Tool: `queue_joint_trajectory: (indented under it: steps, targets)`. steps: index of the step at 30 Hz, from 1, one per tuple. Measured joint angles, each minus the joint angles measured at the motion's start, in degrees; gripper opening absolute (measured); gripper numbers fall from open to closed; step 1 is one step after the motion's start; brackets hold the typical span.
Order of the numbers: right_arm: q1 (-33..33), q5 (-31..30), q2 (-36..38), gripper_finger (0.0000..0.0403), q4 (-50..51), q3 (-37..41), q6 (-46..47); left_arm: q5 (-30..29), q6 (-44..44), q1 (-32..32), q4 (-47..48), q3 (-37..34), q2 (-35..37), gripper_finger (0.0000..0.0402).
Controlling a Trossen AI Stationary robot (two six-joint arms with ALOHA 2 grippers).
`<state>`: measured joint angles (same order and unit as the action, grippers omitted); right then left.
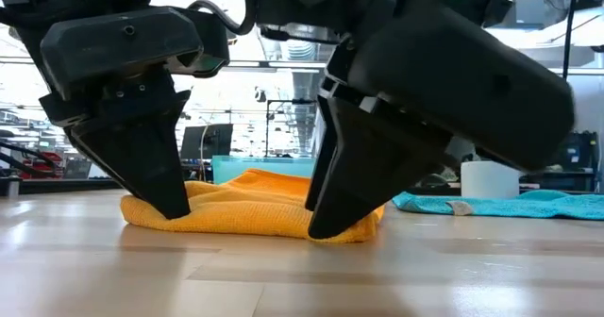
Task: Roll microfiber towels into tight, uniform cylinder then place into a basket
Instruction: Roll the yellow microfiber towel
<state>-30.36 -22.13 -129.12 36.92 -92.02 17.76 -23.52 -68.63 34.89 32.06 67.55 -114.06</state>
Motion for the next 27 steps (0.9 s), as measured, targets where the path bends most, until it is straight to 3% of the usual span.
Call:
queue_joint_trajectory:
  steps: [4, 17, 22, 27]
  targets:
    - [0.97, 2.48, -0.03, 0.0195, 0.01, 0.14, 3.58, 0.18, 3.61, 0.00, 0.44, 0.28, -0.03, 0.0129]
    - [2.02, 5.01, -0.11, 0.0073, 0.28, 0.27, 4.63, -3.75, 10.56, 5.29, 14.53, 9.12, -0.79, 0.0129]
    - [2.04, 5.62, -0.07, 0.0053, 0.34, 0.27, 4.74, -9.37, 11.11, 8.28, 21.22, 12.67, -0.76, 0.0129]
    - [2.06, 6.49, -0.02, 0.0030, 0.39, 0.27, 4.75, -16.46, 21.18, 11.78, 22.22, 13.73, -0.63, 0.0129]
